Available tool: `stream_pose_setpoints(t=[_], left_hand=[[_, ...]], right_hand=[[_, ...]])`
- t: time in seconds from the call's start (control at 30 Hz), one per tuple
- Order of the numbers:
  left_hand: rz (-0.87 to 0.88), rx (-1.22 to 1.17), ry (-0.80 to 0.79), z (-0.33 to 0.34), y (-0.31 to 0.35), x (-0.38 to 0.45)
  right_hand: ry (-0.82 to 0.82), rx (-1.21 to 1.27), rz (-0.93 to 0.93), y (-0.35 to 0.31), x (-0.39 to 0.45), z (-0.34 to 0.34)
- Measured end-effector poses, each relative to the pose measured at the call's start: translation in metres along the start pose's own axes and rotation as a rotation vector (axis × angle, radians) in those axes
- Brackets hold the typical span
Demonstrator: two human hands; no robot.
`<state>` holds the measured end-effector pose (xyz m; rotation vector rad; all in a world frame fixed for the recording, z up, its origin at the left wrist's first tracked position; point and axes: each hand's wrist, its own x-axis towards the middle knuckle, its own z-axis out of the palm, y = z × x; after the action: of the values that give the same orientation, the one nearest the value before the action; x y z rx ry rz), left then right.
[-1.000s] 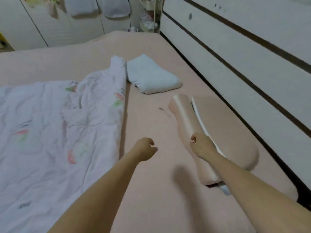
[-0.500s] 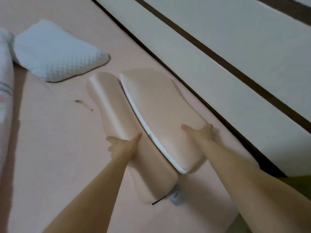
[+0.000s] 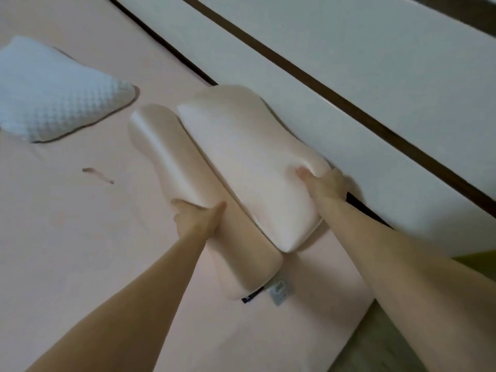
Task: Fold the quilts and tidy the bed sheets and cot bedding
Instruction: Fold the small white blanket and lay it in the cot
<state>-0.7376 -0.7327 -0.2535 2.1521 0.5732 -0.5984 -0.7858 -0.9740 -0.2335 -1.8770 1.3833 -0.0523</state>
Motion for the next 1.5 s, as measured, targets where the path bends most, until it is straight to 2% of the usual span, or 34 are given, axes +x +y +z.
stream_pose_setpoints(t=[0.1, 0.13, 0.2, 0.27, 0.33, 0.4, 0.47, 0.6, 0.67, 0.77, 0.83, 0.9, 1.0, 1.1, 1.17, 1.27, 1.33, 1.43, 1.5], left_hand=[[0.088, 0.079, -0.122, -0.014, 0.000, -0.009], [0.114, 0.146, -0.166, -0.025, -0.005, -0.011], [0.140, 0.300, -0.191, -0.061, -0.019, -0.007], [0.125, 0.384, -0.099, -0.114, -0.034, 0.002], [0.083, 0.395, 0.031, -0.169, -0.053, 0.012], [0.019, 0.366, 0.158, -0.235, -0.088, 0.019], [-0.021, 0.318, 0.267, -0.274, -0.119, 0.023], [-0.173, 0.276, 0.595, -0.349, -0.205, 0.024], [-0.321, 0.218, 0.650, -0.372, -0.246, 0.025], [-0.599, -0.016, 0.641, -0.395, -0.311, 0.029], [-0.650, -0.146, 0.610, -0.403, -0.351, 0.031], [-0.536, -0.225, 0.509, -0.407, -0.384, 0.028], [-0.245, -0.108, 0.364, -0.409, -0.403, 0.019], [0.019, -0.177, 0.305, -0.411, -0.399, 0.010], [0.106, -0.271, 0.244, -0.411, -0.393, 0.006], [0.155, -0.466, 0.076, -0.418, -0.384, -0.005], [0.187, -0.507, 0.010, -0.423, -0.373, -0.017], [0.261, -0.428, -0.087, -0.431, -0.342, -0.033], [0.372, -0.269, -0.167, -0.428, -0.305, -0.043]], right_hand=[[-0.022, -0.262, -0.005, -0.003, -0.011, 0.000], [-0.016, -0.334, -0.098, -0.004, -0.022, 0.004], [0.000, -0.419, -0.407, -0.018, -0.055, 0.022], [-0.129, -0.402, -0.672, -0.045, -0.099, 0.053], [-0.361, -0.384, -0.793, -0.073, -0.145, 0.089], [-0.570, -0.392, -0.873, -0.096, -0.205, 0.139], [-0.686, -0.433, -0.909, -0.103, -0.246, 0.174], [-0.837, -0.467, -0.926, -0.107, -0.339, 0.256], [-0.895, -0.468, -0.965, -0.101, -0.381, 0.293], [-0.982, -0.432, -1.010, -0.085, -0.443, 0.342], [-1.005, -0.421, -1.031, -0.072, -0.474, 0.366], [-0.965, -0.460, -1.054, -0.061, -0.496, 0.384], [-0.837, -0.397, -0.998, -0.062, -0.515, 0.401], [-0.755, -0.310, -0.705, -0.080, -0.524, 0.416], [-0.744, -0.257, -0.566, -0.091, -0.520, 0.420], [-0.692, -0.193, -0.715, -0.097, -0.516, 0.410], [-0.606, -0.216, -0.857, -0.100, -0.513, 0.388], [-0.408, -0.251, -0.935, -0.110, -0.499, 0.341], [-0.273, -0.234, -0.915, -0.119, -0.480, 0.298]])
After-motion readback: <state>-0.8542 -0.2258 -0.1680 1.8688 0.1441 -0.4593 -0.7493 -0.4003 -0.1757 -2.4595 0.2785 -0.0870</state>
